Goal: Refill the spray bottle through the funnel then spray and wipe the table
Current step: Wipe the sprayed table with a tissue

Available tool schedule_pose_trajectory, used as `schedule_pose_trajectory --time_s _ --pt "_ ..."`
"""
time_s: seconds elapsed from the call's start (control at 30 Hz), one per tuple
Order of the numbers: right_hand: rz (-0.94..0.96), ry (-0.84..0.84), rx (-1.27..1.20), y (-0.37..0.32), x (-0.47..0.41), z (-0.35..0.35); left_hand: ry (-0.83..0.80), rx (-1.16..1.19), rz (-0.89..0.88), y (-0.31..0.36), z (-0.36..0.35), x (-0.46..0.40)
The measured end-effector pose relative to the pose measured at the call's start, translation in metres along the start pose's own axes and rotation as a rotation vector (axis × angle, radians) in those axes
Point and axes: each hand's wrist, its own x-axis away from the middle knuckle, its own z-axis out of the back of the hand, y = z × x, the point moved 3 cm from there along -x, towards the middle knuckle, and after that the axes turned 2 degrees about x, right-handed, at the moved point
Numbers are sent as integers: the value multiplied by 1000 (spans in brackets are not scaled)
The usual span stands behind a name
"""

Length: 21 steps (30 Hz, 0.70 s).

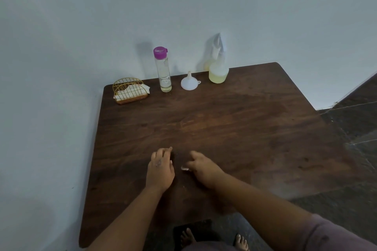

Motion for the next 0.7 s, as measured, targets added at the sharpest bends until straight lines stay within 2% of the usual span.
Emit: schedule_pose_trajectory --time_s 0.03,0.07,0.17,0.23,0.3,0.47,0.6,0.7 --pt "56 -7 11 -5 -5 1 5 -1 -3 -3 1 1" --pt "14 26 -15 -1 -13 7 11 -3 -1 -6 2 1" --pt "-244 164 -51 28 -37 42 27 11 46 -17 7 5" --pt "-330 190 -14 36 -50 57 25 14 73 -23 9 10" --pt "-265 121 64 17 -59 55 4 27 95 -29 9 13" --pt "59 -15 143 -46 -56 17 -40 23 117 -32 8 11" --pt "264 -127 131 -42 -9 -11 -33 -23 144 -32 13 5" --pt "386 -282 187 -20 30 -13 -14 -34 155 -28 12 6"
